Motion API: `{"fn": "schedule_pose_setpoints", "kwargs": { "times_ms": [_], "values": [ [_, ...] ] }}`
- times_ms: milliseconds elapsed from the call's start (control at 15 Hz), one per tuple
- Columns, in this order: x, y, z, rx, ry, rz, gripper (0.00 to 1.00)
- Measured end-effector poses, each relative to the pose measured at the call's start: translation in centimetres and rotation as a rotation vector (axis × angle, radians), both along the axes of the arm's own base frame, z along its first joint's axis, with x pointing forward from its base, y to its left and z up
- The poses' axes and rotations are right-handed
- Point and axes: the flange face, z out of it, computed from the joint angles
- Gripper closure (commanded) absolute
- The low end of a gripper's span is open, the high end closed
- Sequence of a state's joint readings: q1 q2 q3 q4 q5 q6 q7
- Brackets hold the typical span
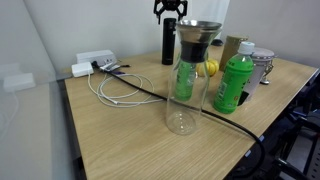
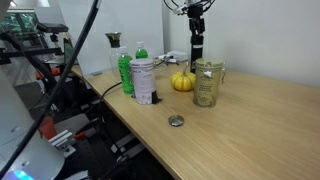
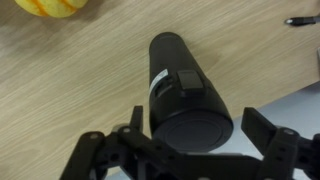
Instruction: Put the black object in the center of the table
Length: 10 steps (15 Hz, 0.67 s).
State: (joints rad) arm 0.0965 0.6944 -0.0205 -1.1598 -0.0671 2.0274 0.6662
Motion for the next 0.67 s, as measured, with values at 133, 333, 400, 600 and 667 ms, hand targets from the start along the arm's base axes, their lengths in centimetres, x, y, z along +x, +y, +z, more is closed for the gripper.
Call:
{"fn": "schedule_pose_setpoints", "kwargs": {
  "times_ms": [133, 333, 400, 600, 667],
  "values": [
    [0.1, -0.1, -0.6, 0.011, 0.026, -0.009, 0.00],
    [0.3, -0.6, -1.3, 0.011, 0.055, -0.021, 0.00],
    [0.4, -0.8, -1.4, 0.008, 0.060, -0.024, 0.00],
    [0.7, -1.1, -2.4, 0.006, 0.070, -0.030, 0.00],
    [0.8, -1.1, -2.6, 0.009, 0.070, -0.031, 0.00]
  ]
}}
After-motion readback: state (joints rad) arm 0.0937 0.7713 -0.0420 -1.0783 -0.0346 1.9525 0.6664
